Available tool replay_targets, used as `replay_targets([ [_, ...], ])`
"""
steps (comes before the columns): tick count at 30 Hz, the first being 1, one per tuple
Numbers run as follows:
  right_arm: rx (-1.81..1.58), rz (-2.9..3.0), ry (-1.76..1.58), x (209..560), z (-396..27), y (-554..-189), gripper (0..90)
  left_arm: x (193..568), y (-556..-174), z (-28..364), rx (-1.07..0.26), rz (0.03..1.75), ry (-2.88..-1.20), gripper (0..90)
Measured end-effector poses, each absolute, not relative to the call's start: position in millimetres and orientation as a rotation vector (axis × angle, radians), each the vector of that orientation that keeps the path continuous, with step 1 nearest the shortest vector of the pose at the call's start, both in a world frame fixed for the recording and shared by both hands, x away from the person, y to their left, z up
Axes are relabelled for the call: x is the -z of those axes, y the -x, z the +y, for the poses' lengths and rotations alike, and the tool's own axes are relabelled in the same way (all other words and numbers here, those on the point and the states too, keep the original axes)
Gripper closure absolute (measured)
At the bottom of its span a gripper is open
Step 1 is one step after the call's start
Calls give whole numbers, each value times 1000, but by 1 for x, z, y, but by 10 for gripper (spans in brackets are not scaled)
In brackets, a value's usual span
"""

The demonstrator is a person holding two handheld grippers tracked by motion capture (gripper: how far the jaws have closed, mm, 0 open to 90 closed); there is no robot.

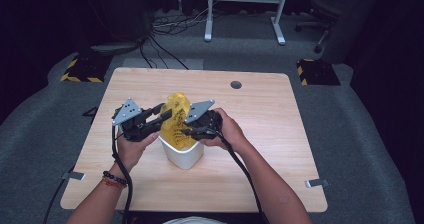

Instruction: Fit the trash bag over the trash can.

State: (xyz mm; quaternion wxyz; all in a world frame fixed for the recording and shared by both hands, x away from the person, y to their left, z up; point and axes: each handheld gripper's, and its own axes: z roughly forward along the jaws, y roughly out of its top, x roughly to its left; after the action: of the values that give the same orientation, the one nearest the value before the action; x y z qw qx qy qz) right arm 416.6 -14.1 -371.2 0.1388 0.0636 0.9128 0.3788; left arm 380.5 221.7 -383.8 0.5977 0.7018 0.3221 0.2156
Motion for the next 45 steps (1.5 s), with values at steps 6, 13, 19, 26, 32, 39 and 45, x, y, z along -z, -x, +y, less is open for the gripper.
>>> replay_targets([
  [6, -1251, 2552, -264, 370, -23, -403, 470, 374, -367, 232, -487, 550, -1575, 894],
  [13, -1371, 2491, -361, 374, -41, -403, 398, 377, -341, 222, -452, 290, -1737, 897],
  [19, -1599, 2432, -332, 362, -69, -394, 334, 387, -332, 212, -431, 234, -1826, 897],
  [26, -1670, 2344, -342, 333, -74, -383, 367, 388, -333, 209, -423, 230, -1849, 897],
  [32, -1534, 2370, -365, 324, -39, -380, 386, 390, -333, 205, -446, 220, -1893, 897],
  [39, -1367, 2450, -381, 327, 3, -388, 364, 390, -331, 204, -468, 206, -1912, 897],
  [45, -1235, 2536, -441, 344, 21, -404, 681, 392, -325, 202, -525, 194, -1929, 894],
])
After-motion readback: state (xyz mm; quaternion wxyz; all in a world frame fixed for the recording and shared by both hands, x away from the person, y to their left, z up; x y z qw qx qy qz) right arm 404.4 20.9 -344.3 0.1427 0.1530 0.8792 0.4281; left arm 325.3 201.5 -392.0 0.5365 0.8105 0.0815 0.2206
